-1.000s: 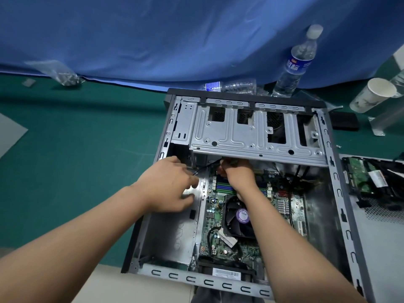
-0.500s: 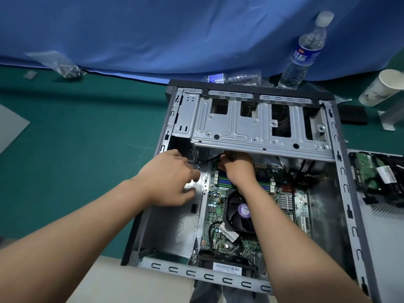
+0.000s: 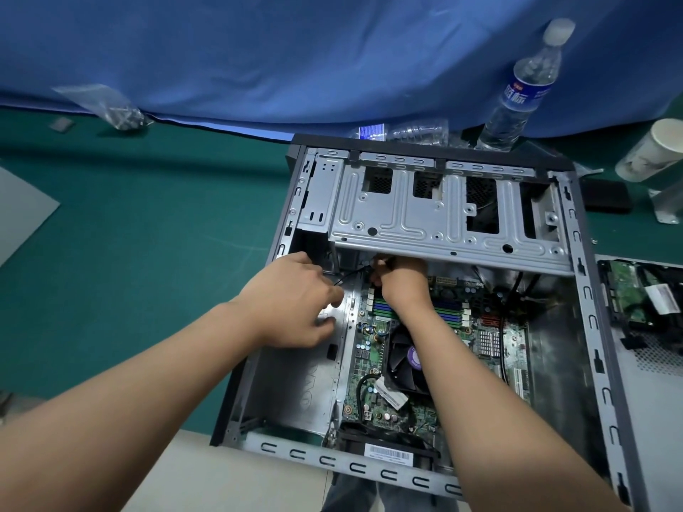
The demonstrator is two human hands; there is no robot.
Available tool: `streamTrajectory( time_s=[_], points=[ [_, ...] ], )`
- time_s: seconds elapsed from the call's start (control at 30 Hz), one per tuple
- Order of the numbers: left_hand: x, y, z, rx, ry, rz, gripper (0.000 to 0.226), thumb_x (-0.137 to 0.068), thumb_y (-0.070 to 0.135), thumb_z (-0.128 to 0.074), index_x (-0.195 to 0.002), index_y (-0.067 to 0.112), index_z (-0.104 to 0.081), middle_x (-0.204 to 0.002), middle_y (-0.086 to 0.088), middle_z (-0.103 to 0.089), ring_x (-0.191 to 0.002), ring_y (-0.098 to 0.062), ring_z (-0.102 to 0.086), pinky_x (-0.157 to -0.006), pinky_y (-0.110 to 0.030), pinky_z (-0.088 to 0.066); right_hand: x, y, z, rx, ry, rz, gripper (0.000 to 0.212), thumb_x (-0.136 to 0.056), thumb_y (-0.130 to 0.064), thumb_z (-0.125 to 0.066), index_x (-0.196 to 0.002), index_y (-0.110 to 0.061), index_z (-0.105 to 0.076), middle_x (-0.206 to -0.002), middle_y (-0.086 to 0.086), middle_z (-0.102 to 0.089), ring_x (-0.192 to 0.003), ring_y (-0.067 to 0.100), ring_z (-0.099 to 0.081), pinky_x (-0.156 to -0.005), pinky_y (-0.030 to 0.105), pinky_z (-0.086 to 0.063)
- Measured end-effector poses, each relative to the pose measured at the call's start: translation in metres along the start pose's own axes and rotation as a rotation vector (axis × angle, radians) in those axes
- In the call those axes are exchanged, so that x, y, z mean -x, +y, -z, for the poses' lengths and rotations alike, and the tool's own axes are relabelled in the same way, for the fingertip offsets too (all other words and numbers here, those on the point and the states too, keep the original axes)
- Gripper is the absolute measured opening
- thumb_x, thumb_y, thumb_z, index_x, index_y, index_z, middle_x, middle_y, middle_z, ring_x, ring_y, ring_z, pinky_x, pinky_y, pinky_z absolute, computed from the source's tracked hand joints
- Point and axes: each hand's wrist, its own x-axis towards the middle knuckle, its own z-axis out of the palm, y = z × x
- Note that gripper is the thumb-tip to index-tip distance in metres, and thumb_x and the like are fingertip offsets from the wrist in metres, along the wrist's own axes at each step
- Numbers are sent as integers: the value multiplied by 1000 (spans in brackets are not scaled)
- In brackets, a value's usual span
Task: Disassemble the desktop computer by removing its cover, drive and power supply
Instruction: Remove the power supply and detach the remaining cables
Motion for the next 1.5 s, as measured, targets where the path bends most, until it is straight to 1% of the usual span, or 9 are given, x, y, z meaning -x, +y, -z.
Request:
streamTrajectory(
  time_s=[0.07,0.2,0.33,0.47,0.57,0.77,0.9,0.97,1.5],
  points=[
    [0,0,0,-3,1,1,51,-77,52,-23,-102,27,-60,-94,4,-68,-94,-17,-60,-94,-32,-35,-1,0,0,62,-17,5,16,-96,-13,-49,-94,-2,-60,-84,11,-55,-67,21,-49,-49,22,-32],
    [0,0,1,-5,-5,0,50,-77,51,-24,-101,26,-60,-93,4,-68,-94,-18,-60,-94,-34,-35,-4,-5,-2,163,5,98,19,-96,-14,-46,-93,-2,-61,-84,11,-54,-70,22,-46,-61,24,-34],
    [0,-1,1,-3,0,0,49,-78,50,-25,-100,25,-60,-91,4,-68,-92,-18,-60,-94,-33,-36,-7,-2,-4,211,30,132,22,-97,-13,-42,-99,-4,-61,-87,8,-53,-72,17,-42,-53,23,-23],
    [-1,0,0,-2,5,2,50,-77,50,-23,-100,25,-60,-91,3,-68,-92,-18,-60,-94,-34,-35,-5,-3,-4,167,8,107,19,-94,-8,-45,-101,-2,-62,-94,12,-61,-82,25,-56,-61,21,-32],
    [-1,0,0,8,21,4,51,-77,50,-23,-100,25,-60,-87,2,-67,-90,-18,-60,-92,-33,-35,-2,-5,-1,229,-62,84,21,-96,-8,-43,-104,0,-61,-93,16,-60,-73,25,-56,-52,24,-32],
    [0,-1,0,23,21,1,50,-76,50,-23,-97,25,-60,-87,3,-67,-89,-18,-60,-92,-33,-36,0,-6,3,223,-101,64,23,-97,-11,-42,-107,-1,-59,-107,18,-63,-94,30,-61,-56,20,-31],
    [0,0,-1,28,27,2,50,-76,50,-22,-96,24,-60,-85,3,-67,-88,-17,-60,-92,-33,-36,-2,-4,8,288,-151,18,24,-98,-17,-41,-109,-3,-57,-107,19,-61,-76,22,-58,-51,24,-32],
    [0,-1,-1,31,32,1,50,-77,50,-23,-96,24,-61,-83,3,-67,-86,-18,-60,-92,-33,-36,-3,-3,10,315,-150,38,26,-99,-19,-40,-112,-3,-56,-108,19,-60,-76,25,-53,-63,25,-36],
    [1,0,2,43,29,11,44,-79,48,-28,-93,23,-61,-82,1,-67,-87,-20,-61,-90,-33,-37,8,0,0,-120,-18,65,27,-98,-23,-47,-101,-1,-62,-95,18,-67,-87,31,-64,-70,27,-43]
  ],
)
